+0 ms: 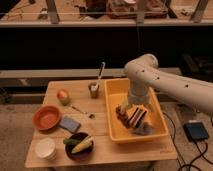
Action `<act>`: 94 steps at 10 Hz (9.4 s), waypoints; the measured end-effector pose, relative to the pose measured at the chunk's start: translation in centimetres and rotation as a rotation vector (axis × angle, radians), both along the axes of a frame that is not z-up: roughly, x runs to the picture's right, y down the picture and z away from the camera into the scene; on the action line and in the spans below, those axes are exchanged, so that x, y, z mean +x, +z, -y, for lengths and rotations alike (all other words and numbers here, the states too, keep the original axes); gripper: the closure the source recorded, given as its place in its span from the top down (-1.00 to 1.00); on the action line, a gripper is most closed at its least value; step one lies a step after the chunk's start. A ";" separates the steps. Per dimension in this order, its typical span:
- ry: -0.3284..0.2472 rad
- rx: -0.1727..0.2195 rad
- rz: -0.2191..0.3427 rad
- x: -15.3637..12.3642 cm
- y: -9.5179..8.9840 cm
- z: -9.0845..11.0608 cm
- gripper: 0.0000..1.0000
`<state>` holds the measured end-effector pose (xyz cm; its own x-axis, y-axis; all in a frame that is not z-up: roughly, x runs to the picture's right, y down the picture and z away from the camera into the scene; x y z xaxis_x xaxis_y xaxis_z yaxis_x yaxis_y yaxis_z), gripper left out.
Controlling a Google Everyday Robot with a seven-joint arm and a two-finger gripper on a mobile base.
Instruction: Wipe red bowl with towel
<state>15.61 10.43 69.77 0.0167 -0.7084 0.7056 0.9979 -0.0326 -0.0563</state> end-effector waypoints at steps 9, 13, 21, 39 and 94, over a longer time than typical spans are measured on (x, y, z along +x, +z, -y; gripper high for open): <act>0.034 0.164 0.010 -0.1 1.5 -2.1 0.60; 0.025 0.119 0.008 0.3 4.7 -4.2 0.60; 0.022 0.007 0.039 1.1 8.6 -9.2 0.60; 0.040 -0.025 0.103 0.0 8.3 -8.9 -1.00; -0.002 0.095 0.945 -53.7 4.3 0.2 -1.00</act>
<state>-38.04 10.18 74.02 -0.5327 -0.7630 0.3661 0.6318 -0.0706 0.7719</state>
